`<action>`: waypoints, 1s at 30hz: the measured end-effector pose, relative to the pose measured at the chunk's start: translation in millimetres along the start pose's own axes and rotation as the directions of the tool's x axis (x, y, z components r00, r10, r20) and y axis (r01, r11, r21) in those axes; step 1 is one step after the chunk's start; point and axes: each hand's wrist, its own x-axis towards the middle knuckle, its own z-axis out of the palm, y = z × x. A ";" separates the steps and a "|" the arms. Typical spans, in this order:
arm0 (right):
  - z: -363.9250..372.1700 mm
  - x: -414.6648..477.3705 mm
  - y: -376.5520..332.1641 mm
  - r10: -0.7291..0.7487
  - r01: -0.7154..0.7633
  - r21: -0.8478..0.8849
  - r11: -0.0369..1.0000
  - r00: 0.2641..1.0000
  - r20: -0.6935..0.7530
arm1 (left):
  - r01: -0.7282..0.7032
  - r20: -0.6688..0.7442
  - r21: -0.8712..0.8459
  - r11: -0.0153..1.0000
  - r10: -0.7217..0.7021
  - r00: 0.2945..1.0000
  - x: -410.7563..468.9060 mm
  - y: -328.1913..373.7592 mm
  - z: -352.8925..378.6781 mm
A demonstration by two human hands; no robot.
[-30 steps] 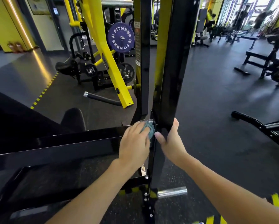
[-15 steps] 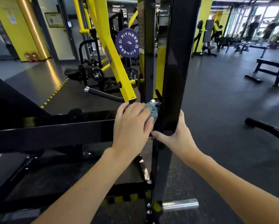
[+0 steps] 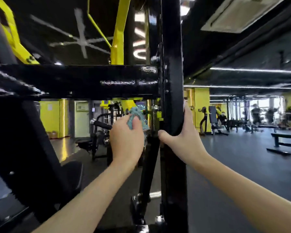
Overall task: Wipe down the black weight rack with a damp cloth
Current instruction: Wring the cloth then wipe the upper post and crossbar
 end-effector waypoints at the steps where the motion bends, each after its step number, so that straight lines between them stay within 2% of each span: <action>1: 3.6 -4.3 1.6 -0.010 0.009 -0.005 1.000 1.000 -0.030 | 0.207 -0.002 -0.128 0.970 -0.209 0.978 -0.1 3.6 5.5; 2: 7.7 -6.8 3.9 -0.014 0.014 -0.004 1.000 0.998 -0.054 | 0.371 0.038 -0.227 0.900 -0.372 0.927 3.3 8.1 11.0; 3: 11.4 -7.8 5.1 -0.009 0.009 0.005 1.000 0.997 -0.078 | 0.467 0.101 -0.298 0.832 -0.459 0.883 11.2 15.1 17.2; 6: 14.0 -8.4 0.7 0.045 -0.044 0.011 0.999 0.995 -0.089 | 0.545 0.208 -0.521 0.656 -0.522 0.827 31.0 39.9 41.9; 7: 13.2 -8.7 -1.9 0.065 -0.065 0.005 0.998 0.995 -0.082 | 0.541 0.221 -0.518 0.663 -0.508 0.833 30.0 44.0 46.1; 9: 11.8 -9.0 -5.5 0.090 -0.090 0.002 0.996 0.993 -0.075 | 0.454 0.213 -0.425 0.783 -0.401 0.891 18.5 42.6 47.6; 12: 13.5 -9.0 -1.3 0.052 -0.052 -0.001 0.999 0.995 -0.081 | 0.113 0.166 -0.250 0.962 -0.073 0.983 7.4 24.4 39.4; 14: 14.9 -8.0 3.3 0.031 -0.031 -0.007 0.999 0.996 -0.086 | -0.104 0.157 -0.118 0.987 0.122 0.980 7.4 17.8 35.3; 15: 15.4 -6.9 4.0 0.025 -0.026 -0.003 1.000 0.995 -0.092 | -0.160 0.166 -0.059 0.985 0.168 0.972 9.1 17.8 35.1; 17: 15.6 -4.9 4.9 0.026 -0.026 0.008 1.000 0.995 -0.100 | -0.160 0.173 0.062 0.985 0.147 0.974 16.5 21.6 38.9; 18: 15.2 -4.3 4.5 0.034 -0.032 0.016 0.999 0.995 -0.097 | -0.112 0.169 0.083 0.990 0.097 0.981 20.2 24.7 41.0; 21: 13.6 -3.7 6.4 0.055 -0.054 0.026 0.998 0.997 -0.059 | 0.042 0.176 0.027 0.999 -0.046 0.983 23.8 31.8 43.9; 22: 12.1 -4.6 7.8 0.065 -0.064 0.029 0.998 0.997 -0.039 | 0.037 0.187 0.020 0.999 -0.040 0.982 21.5 31.5 41.7; 26: 1.4 -3.4 5.6 0.066 -0.070 0.054 0.996 0.995 0.072 | -0.230 0.206 -0.026 0.973 0.230 0.951 6.6 24.6 17.4; 28: -3.5 -15.6 5.1 0.088 -0.097 0.060 0.994 0.988 0.128 | -0.235 0.212 -0.025 0.972 0.235 0.949 -6.5 11.0 7.9; 30: -6.7 -45.0 12.5 0.142 -0.154 0.057 0.986 0.974 0.177 | -0.167 0.226 0.002 0.986 0.162 0.961 -28.8 -7.4 3.4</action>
